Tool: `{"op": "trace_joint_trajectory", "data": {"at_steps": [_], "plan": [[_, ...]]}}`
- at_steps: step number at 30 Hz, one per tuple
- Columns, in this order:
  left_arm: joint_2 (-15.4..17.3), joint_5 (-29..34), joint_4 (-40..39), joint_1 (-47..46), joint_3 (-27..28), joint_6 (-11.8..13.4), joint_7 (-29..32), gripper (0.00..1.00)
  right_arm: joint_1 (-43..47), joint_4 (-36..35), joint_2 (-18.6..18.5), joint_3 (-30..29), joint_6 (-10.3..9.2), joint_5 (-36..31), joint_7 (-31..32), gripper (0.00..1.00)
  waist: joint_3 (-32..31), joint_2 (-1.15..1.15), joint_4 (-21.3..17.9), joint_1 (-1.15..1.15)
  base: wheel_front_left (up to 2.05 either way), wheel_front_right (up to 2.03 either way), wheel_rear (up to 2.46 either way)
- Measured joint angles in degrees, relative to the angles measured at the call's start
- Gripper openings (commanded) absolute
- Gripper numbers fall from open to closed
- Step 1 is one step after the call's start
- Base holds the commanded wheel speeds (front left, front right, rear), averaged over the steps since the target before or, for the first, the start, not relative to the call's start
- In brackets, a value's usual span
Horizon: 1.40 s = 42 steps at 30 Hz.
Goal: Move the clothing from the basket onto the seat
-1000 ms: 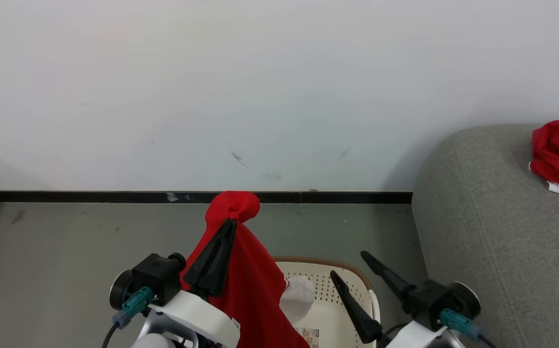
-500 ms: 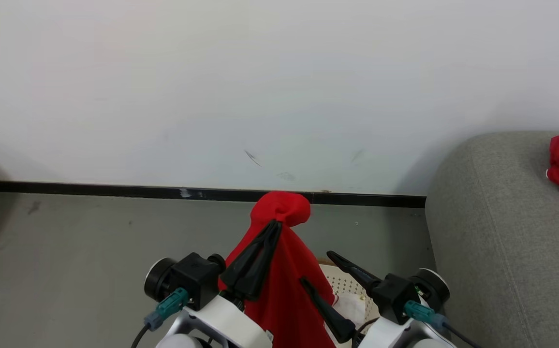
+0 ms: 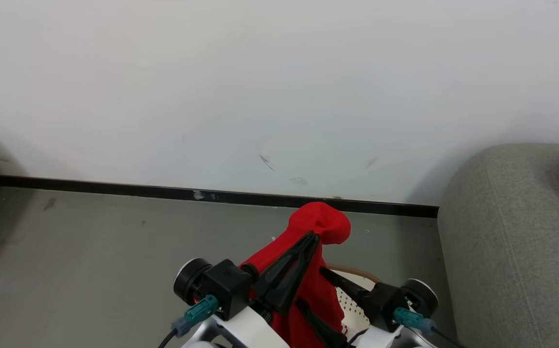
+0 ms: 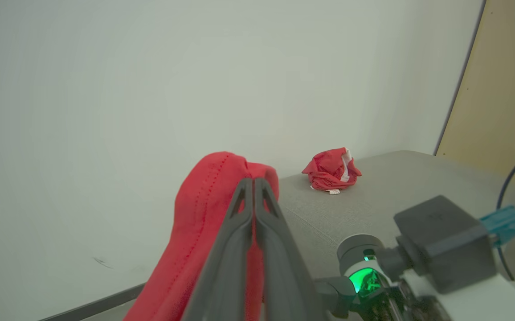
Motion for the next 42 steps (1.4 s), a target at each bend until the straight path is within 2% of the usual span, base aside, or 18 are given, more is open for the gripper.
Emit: {"op": "trace_joint_trajectory", "data": {"at_steps": [2,3,4,5,7,8,9,10,27,28,29,31,32,33,34,42], "plan": [[0.0,-0.5,-0.3,0.0,-0.6,0.0,0.1,0.00,-0.1,0.2,0.0,0.8,0.00,0.8,0.0,1.00,-0.1,0.00,0.1,0.00,0.00,0.00,0.00],[0.0,-0.5,-0.5,0.0,-0.8,0.0,0.1,0.00,-0.2,0.3,0.0,1.1,0.00,1.0,0.0,0.92,-0.2,0.00,0.2,0.00,0.00,0.00,0.00],[0.0,-0.6,-0.6,0.0,-1.0,0.0,0.2,0.00,-0.2,0.5,0.0,1.4,0.00,1.2,0.0,0.75,-0.3,0.00,0.2,0.00,0.00,0.00,0.00],[0.0,-0.9,-0.8,0.0,-1.0,0.0,0.6,0.00,-0.2,0.5,0.0,1.5,0.00,1.4,0.0,0.50,-0.3,0.00,0.2,0.00,0.00,0.00,0.00],[0.0,-1.0,-1.3,0.0,-1.2,0.0,0.6,0.00,-0.3,0.7,0.0,1.7,0.00,1.5,0.0,0.29,-0.3,0.00,0.2,0.00,0.00,0.00,0.00],[0.0,-1.2,-1.5,0.0,-1.4,0.0,0.6,0.00,-0.4,0.8,0.0,1.7,0.00,1.7,0.0,0.29,-0.4,0.00,0.2,0.00,0.00,0.00,0.00],[0.0,-1.5,-1.6,0.0,-1.5,0.0,0.6,0.00,-0.5,1.0,0.0,1.7,0.00,1.8,0.0,0.10,-0.4,0.00,0.2,0.00,0.00,0.00,0.00],[0.0,-1.5,-1.7,0.0,-1.6,0.1,0.7,0.00,-0.8,1.2,0.0,1.7,0.00,1.8,0.0,0.00,-0.4,0.00,0.2,0.00,0.00,0.00,0.00],[-0.2,-1.9,-1.5,0.1,0.0,2.2,1.6,0.00,-1.4,0.3,-0.1,-1.1,0.00,3.3,0.1,0.00,0.0,0.00,-0.8,0.00,0.00,0.00,0.00],[-0.1,-1.9,-1.4,0.1,0.1,2.5,1.6,0.08,-1.4,0.0,-0.1,-1.7,0.00,3.4,0.1,0.00,0.1,0.00,-0.9,0.00,0.00,0.00,0.00],[-0.1,-1.9,-1.3,0.1,0.2,2.7,1.6,0.32,-1.3,-0.2,-0.1,-2.3,0.00,3.8,0.1,0.00,0.1,0.00,-1.0,0.00,0.00,0.00,0.00],[-0.1,-2.0,-1.1,0.2,0.3,2.8,1.6,0.56,-1.2,-0.7,-0.1,-3.3,0.00,4.3,0.1,0.00,0.2,0.00,-1.2,0.00,0.00,0.00,0.00],[0.0,-2.0,-1.1,0.2,0.5,3.0,1.6,0.80,-1.2,-1.0,-0.1,-3.7,0.00,4.4,0.1,0.00,0.2,0.00,-1.4,0.00,0.00,0.00,0.00],[0.1,-2.0,-1.0,0.3,0.5,3.1,1.6,0.96,-1.1,-1.4,-0.1,-4.2,0.00,4.4,0.1,0.00,0.3,0.00,-1.5,0.00,0.00,0.00,0.00],[0.1,-2.0,-1.0,0.4,0.6,3.1,1.6,1.00,-1.0,-1.8,-0.1,-4.7,0.00,4.4,0.1,0.00,0.3,0.00,-1.6,0.00,0.00,0.00,0.00],[0.9,-2.0,-0.3,2.2,0.3,3.1,1.5,1.00,0.5,-4.2,-0.5,-7.6,0.00,4.4,0.1,0.00,0.8,0.00,-3.1,0.00,0.00,0.00,0.00]]}}
